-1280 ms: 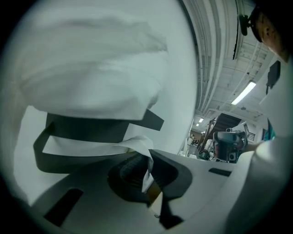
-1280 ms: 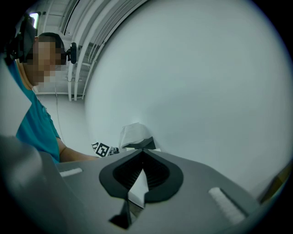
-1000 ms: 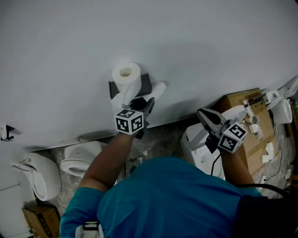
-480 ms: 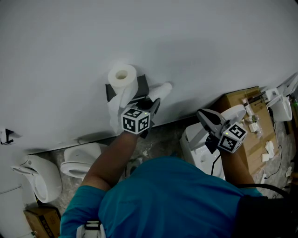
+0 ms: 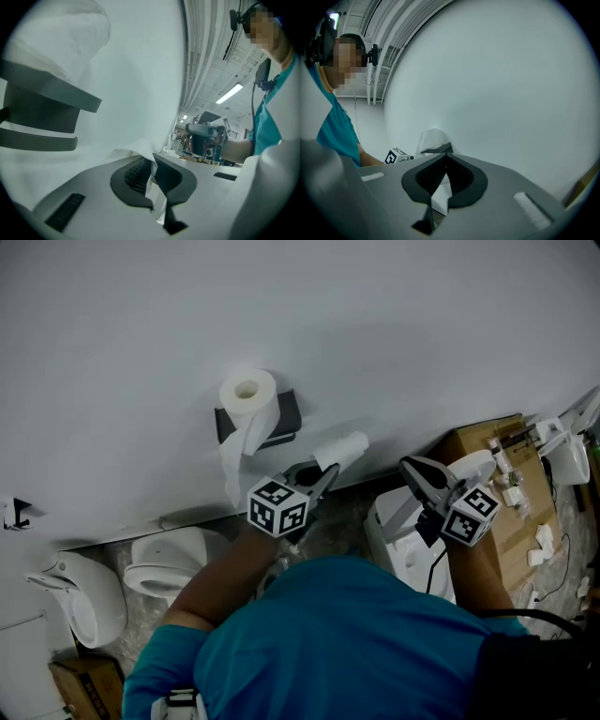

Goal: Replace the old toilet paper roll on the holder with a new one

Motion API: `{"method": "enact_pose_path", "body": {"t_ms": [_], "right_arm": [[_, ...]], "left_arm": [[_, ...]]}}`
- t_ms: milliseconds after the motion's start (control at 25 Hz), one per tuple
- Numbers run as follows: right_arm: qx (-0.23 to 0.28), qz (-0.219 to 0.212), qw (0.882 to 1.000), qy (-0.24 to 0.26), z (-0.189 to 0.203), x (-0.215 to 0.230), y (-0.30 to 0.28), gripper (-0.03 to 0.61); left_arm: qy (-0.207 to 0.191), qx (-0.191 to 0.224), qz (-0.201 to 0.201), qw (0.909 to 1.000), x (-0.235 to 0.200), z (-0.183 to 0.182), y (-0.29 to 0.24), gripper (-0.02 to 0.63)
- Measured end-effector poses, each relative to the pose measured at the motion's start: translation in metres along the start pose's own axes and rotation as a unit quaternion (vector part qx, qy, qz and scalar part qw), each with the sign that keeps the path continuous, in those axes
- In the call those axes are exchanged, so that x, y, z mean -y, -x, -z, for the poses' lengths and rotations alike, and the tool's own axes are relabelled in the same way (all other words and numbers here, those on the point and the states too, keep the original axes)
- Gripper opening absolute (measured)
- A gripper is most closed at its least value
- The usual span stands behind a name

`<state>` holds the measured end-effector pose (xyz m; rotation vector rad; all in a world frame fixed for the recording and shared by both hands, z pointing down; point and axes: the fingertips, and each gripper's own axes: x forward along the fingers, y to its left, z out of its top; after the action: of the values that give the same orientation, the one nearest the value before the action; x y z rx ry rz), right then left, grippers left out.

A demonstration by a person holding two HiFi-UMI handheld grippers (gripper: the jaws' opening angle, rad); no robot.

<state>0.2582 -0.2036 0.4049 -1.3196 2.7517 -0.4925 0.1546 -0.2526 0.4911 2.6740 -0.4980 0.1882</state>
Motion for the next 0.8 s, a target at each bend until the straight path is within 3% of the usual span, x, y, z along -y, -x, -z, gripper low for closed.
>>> {"method": "enact_pose_path", "body": {"t_ms": [320,600,800], "right_arm": [[0.003,-0.039,0.999,0.013,-0.005,-0.030,-0.025,0.002],[0.000,-0.087,0.996,0.028,-0.012,-0.069,-0.065,0.002],[-0.022,-0.119,0.989,0.081,-0.027,-0.100,-0.101,0.006]], "left_arm": [[-0.013,0.019,0.026,0.9994,0.052,-0.025,0.099,0.011],[-0.021,0.059,-0.023,0.9978,0.043,-0.055,0.203,0.011],[-0.035,0.080,-0.057,0.9946,0.027,-0.076,0.265,0.011]]}}
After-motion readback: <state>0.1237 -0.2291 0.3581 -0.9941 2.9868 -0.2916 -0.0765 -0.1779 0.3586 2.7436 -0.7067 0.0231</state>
